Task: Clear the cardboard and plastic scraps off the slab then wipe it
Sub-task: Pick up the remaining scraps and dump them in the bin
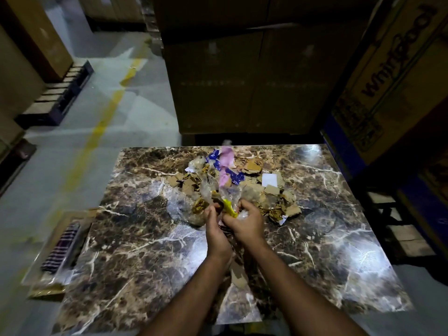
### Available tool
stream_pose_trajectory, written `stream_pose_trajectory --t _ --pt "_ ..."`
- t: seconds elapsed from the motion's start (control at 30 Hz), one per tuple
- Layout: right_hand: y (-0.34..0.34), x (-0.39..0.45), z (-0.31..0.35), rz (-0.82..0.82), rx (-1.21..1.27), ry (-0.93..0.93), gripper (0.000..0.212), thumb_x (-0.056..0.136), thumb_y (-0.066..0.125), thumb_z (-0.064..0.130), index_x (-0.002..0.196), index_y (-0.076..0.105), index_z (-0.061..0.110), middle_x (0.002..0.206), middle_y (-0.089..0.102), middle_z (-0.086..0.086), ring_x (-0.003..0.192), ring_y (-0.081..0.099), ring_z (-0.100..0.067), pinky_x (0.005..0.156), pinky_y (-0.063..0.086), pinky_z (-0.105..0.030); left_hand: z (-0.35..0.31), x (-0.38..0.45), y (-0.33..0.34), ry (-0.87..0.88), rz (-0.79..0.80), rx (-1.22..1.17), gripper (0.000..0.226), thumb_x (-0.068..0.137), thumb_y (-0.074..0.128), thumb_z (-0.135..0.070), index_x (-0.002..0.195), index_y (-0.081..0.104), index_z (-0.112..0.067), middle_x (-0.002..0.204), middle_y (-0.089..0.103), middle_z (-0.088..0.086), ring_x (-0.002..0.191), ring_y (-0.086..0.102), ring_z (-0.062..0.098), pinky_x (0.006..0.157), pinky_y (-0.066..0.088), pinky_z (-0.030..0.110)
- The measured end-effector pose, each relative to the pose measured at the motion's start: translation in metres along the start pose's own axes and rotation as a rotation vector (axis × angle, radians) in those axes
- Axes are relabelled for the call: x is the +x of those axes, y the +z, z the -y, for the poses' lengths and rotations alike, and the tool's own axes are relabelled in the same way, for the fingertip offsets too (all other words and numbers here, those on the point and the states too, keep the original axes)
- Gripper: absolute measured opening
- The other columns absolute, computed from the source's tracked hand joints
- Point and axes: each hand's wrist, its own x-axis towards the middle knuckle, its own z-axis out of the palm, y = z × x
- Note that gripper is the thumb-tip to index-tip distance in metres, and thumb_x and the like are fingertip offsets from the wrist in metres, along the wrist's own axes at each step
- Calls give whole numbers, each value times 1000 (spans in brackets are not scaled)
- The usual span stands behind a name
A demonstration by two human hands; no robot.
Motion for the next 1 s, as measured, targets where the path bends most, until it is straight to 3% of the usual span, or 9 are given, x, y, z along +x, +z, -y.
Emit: stream_pose_trajectory --t 0.1,0.27,0.33,0.47,0.57,0.67,0.73,0.87,1.0 --pt "-8 10 6 24 -16 68 31 72 82 7 72 54 21 79 61 5 75 55 -12 58 41 -13 -5 2 -2 20 92 67 36 109 32 -31 123 51 -3 101 65 12 78 70 9 64 55 20" --pt "-30 19 20 123 27 197 38 80 78 2 114 63 -6 105 65 -11 101 65 -34 91 54 -50 -19 17 -7 99 131 174 40 91 50 -47 119 44 -18 119 58 20 102 61 35 84 53 46" --pt "-45 22 27 206 12 236 39 83 75 1 118 59 -5 96 64 -5 89 67 -25 83 56 -43 -27 20 -9 200 136 401 38 87 50 -56 115 44 -32 128 52 15 112 58 36 92 54 54" --pt "-69 35 26 361 -184 192 24 78 78 4 98 69 11 102 66 -7 79 68 -16 57 53 -25 -53 21 3 569 203 796 50 82 54 -59 124 45 -35 140 35 3 124 41 18 90 45 27" --pt "-76 40 34 439 -359 81 24 73 84 10 80 66 24 95 69 1 77 70 -17 58 53 -25 -70 37 18 819 428 1127 47 84 54 -61 129 51 -48 148 33 -7 137 29 18 106 30 43" --pt "-81 44 52 527 -437 -49 26 68 84 18 78 64 31 88 68 5 77 69 -18 64 55 -29 -83 46 31 543 815 1223 37 89 50 -62 124 59 -53 139 49 -21 133 37 7 106 30 42" --pt "-88 50 58 529 -386 -104 26 59 80 24 85 72 24 89 73 1 78 71 -20 71 60 -36 -80 50 34 348 889 1141 31 93 54 -53 121 64 -45 125 62 -18 119 55 7 98 41 37" --pt "-102 61 62 538 -47 -96 22 61 77 11 80 65 8 77 66 -5 70 64 -19 68 52 -35 -75 42 40 90 770 792 25 104 48 -30 116 66 -18 104 68 9 90 65 17 77 50 26" --pt "-100 60 66 416 210 -79 25 66 69 1 85 59 13 84 62 -6 66 64 -15 57 51 -27 -68 28 51 -132 620 500 36 104 44 -37 129 59 -17 118 70 9 103 67 25 72 57 31"
